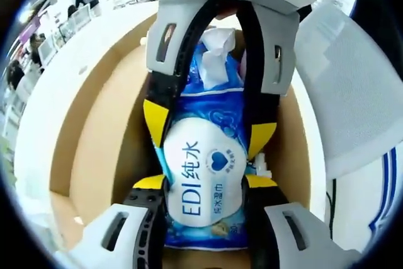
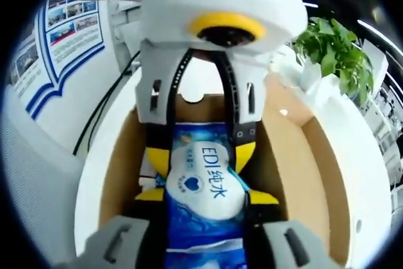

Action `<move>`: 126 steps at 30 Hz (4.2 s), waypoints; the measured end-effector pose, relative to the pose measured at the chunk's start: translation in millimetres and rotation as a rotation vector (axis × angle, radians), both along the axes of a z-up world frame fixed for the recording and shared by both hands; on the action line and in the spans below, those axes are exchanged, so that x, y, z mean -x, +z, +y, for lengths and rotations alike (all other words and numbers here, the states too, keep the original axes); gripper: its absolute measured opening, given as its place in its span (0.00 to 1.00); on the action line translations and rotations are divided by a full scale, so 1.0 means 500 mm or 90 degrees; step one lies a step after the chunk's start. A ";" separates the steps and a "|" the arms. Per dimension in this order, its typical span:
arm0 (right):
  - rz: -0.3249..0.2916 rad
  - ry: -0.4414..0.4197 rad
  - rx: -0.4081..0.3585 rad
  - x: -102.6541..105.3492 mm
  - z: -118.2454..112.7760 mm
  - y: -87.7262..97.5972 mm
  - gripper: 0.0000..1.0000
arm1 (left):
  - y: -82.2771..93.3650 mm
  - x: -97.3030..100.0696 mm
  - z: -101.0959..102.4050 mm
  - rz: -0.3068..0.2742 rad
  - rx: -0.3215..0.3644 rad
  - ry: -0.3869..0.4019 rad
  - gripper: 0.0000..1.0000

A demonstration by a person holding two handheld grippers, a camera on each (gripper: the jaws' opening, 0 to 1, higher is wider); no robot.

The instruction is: Operate the shoe box by opening the lid, removing the specified soft item, and placing it in the target area until the item is outside and the box remains undamaged.

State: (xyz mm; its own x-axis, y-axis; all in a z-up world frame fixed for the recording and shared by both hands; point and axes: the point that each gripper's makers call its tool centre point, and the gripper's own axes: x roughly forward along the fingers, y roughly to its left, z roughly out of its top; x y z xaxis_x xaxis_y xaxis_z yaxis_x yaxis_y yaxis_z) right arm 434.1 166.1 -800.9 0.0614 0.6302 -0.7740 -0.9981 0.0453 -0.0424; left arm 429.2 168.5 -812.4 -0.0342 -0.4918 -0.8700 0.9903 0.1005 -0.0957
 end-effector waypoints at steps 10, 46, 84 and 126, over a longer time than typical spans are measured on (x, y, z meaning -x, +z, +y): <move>-0.008 0.017 0.021 0.008 -0.010 -0.007 0.44 | -0.008 0.009 -0.015 -0.002 0.002 -0.003 0.46; 0.043 -0.111 -0.037 0.001 -0.093 0.032 0.30 | -0.019 0.005 -0.019 -0.001 0.019 0.020 0.46; 0.268 -0.379 -0.087 -0.052 -0.094 0.080 0.21 | -0.009 0.008 -0.007 -0.032 0.011 0.021 0.44; 0.314 -0.499 -0.024 -0.059 -0.120 0.024 0.00 | 0.017 0.000 0.031 -0.060 0.008 0.062 0.43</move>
State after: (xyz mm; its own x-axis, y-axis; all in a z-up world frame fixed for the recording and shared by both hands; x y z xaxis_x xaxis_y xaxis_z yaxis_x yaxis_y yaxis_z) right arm 463.4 106.2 -788.6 0.1500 0.5725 -0.8060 -0.5858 0.7082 0.3941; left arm 429.3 184.1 -804.0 0.0964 -0.4993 -0.8610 0.9805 0.1965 -0.0042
